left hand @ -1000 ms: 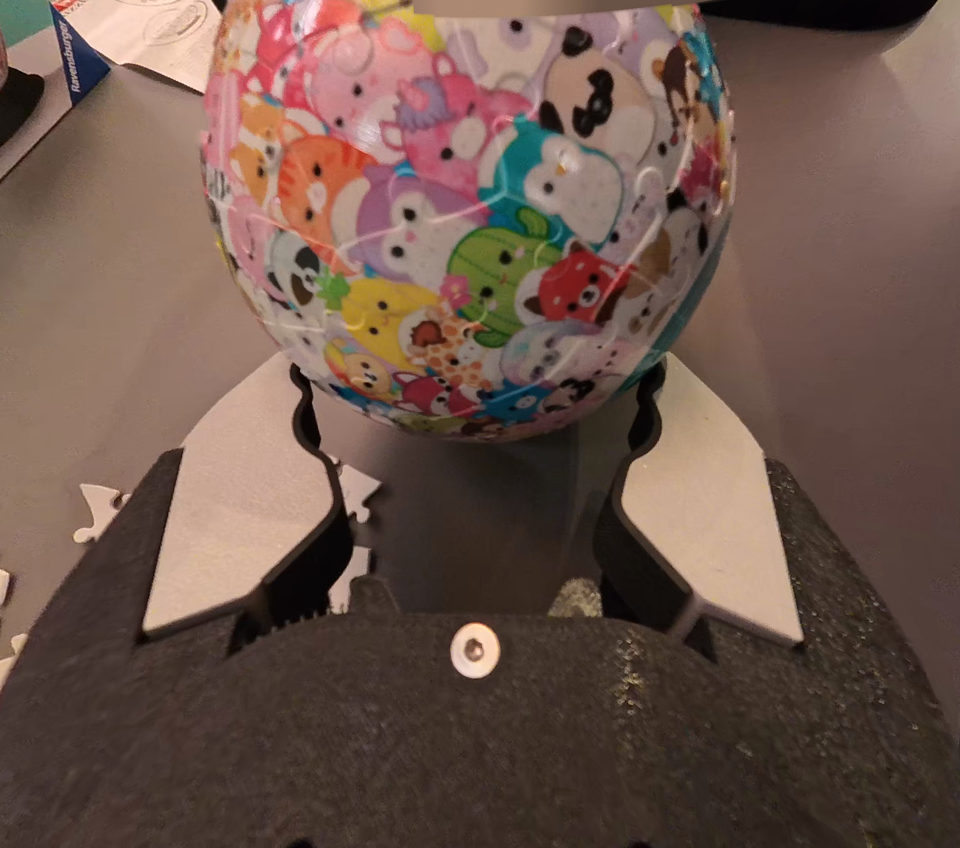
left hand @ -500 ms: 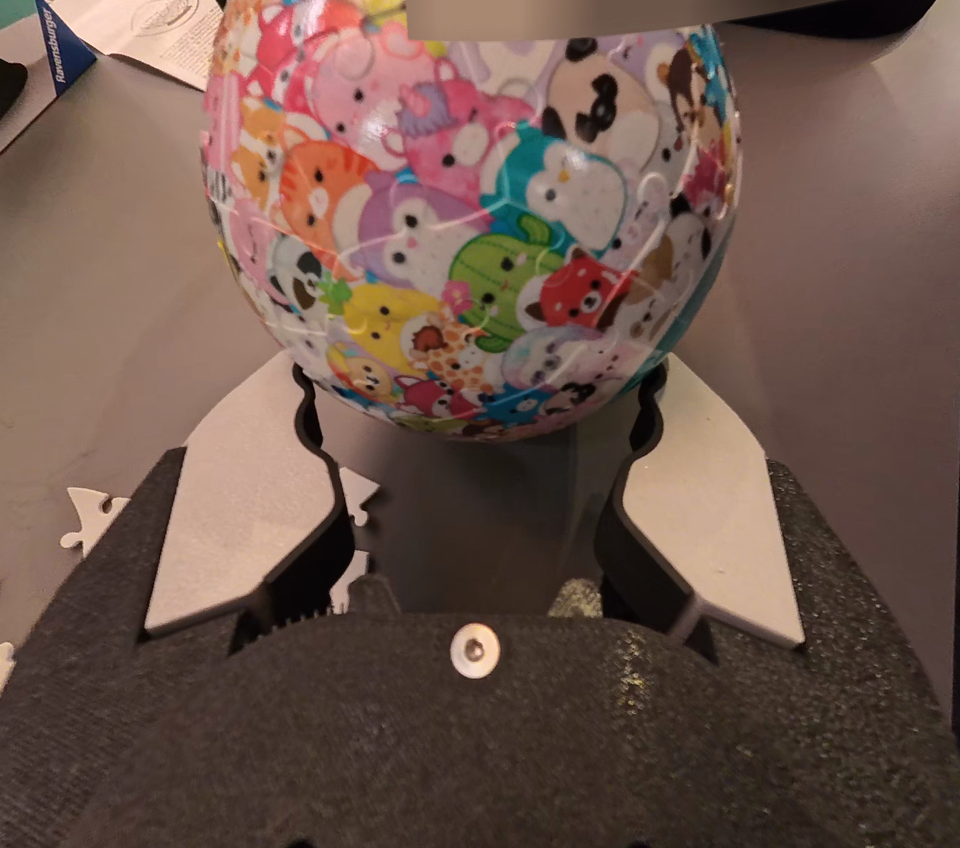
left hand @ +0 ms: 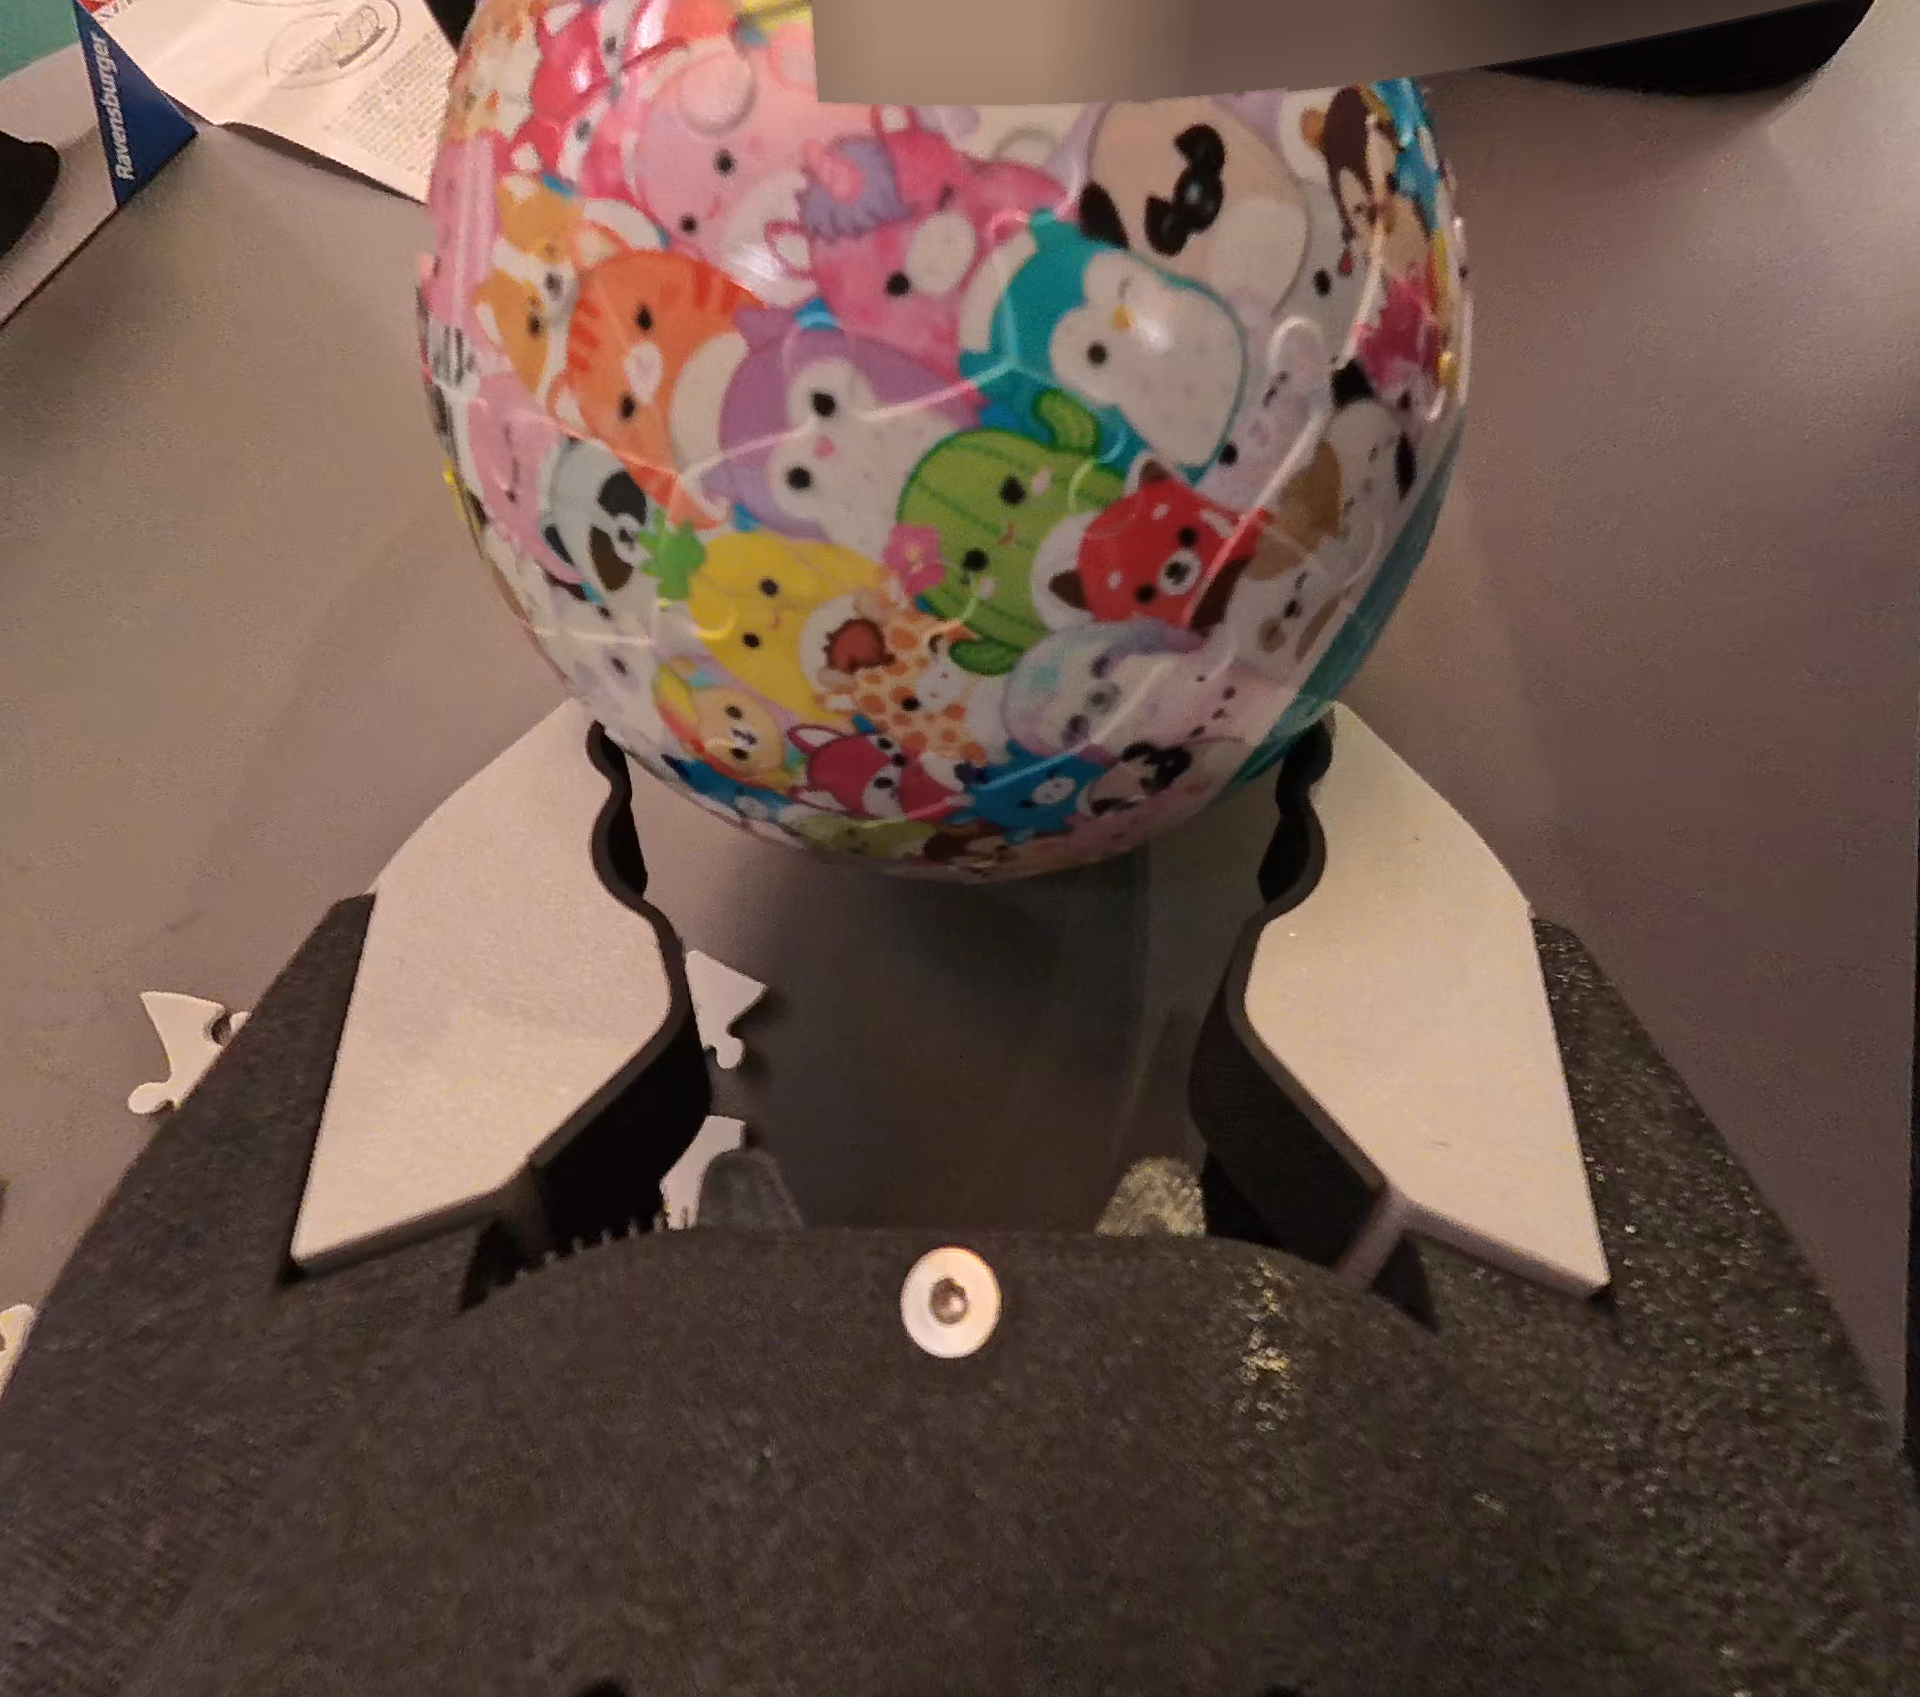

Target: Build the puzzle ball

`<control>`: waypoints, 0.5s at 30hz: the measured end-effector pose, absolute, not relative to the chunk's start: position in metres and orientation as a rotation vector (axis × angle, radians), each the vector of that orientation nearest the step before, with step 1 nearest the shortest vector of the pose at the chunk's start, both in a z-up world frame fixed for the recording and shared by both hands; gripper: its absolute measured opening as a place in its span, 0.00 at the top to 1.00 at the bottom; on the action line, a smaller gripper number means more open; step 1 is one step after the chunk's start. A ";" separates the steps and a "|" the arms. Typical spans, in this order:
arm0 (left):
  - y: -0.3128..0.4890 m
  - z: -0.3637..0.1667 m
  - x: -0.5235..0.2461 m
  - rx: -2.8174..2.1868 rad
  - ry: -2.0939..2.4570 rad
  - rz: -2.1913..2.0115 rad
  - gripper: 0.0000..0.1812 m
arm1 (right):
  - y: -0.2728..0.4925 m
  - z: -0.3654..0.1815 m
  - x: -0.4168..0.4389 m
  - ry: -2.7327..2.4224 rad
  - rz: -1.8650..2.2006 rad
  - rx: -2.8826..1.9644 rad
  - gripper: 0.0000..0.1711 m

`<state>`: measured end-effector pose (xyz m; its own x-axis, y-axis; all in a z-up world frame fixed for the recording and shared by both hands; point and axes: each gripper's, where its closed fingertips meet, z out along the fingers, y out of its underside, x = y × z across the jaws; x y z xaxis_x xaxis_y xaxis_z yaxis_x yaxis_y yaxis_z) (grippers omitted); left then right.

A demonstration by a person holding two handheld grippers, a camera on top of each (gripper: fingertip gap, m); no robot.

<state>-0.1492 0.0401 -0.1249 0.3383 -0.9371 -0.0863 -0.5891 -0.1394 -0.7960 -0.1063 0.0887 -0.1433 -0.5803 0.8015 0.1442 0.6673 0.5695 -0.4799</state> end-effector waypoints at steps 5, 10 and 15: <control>0.041 -0.125 -0.149 -1.833 1.341 -0.574 0.35 | 0.084 -0.142 -0.107 -2.442 0.611 -1.205 0.85; 0.041 -0.125 -0.150 -1.838 1.344 -0.574 0.35 | 0.076 -0.127 -0.112 -2.347 0.860 -1.256 0.94; 0.041 -0.125 -0.149 -1.835 1.340 -0.583 0.35 | 0.074 -0.133 -0.113 -2.342 0.913 -1.298 0.99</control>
<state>-0.1486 0.0412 -0.1246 0.3402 -0.9372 -0.0775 -0.5824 -0.1453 -0.7998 -0.1128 0.0736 -0.1328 -0.5409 0.8404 -0.0345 0.6420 0.3860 -0.6624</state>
